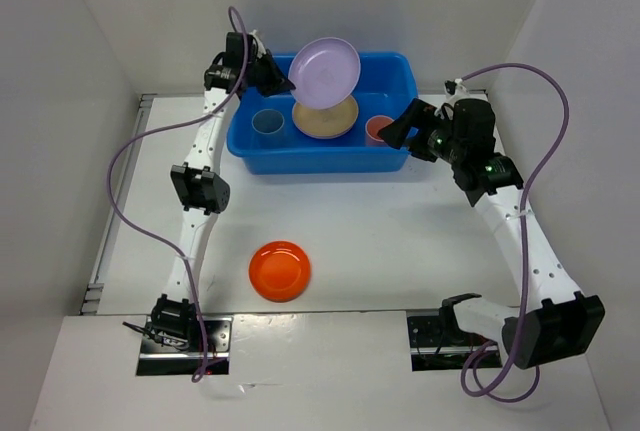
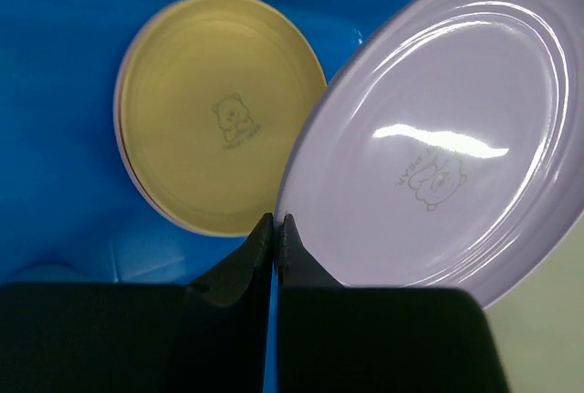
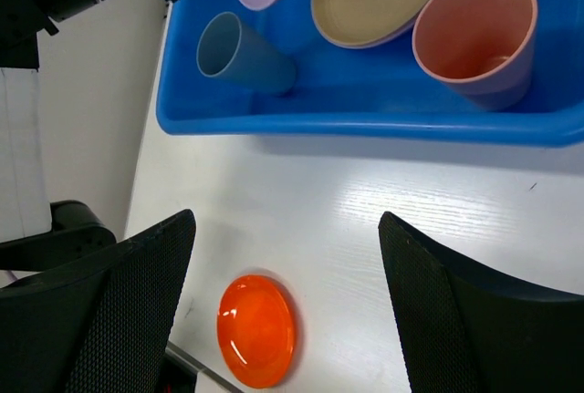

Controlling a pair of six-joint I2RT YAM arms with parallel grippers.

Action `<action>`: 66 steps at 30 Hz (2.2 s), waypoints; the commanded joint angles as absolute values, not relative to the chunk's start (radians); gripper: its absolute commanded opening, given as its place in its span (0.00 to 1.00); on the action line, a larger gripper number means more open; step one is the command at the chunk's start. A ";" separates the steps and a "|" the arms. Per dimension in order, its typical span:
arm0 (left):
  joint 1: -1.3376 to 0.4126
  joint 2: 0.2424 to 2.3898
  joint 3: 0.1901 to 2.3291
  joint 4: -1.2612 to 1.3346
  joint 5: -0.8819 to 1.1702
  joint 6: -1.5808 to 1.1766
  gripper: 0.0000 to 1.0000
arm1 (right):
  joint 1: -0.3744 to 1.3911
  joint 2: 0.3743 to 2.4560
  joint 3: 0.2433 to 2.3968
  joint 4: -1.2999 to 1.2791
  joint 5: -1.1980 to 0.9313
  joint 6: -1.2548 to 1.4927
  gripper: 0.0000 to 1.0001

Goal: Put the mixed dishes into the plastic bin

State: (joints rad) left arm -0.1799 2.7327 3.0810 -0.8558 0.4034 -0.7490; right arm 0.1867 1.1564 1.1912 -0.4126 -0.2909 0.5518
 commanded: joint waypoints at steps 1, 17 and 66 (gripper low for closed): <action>-0.173 2.760 3.137 -0.779 0.324 -0.811 0.00 | 0.179 1.183 1.220 -0.393 -0.318 0.529 0.86; -0.183 2.876 3.137 -0.718 0.158 -0.811 0.00 | 0.150 1.276 1.229 -0.353 -0.357 0.518 0.86; -0.210 2.775 3.137 -0.733 0.275 -0.548 0.61 | 0.300 1.201 1.059 -0.359 -0.523 0.466 0.86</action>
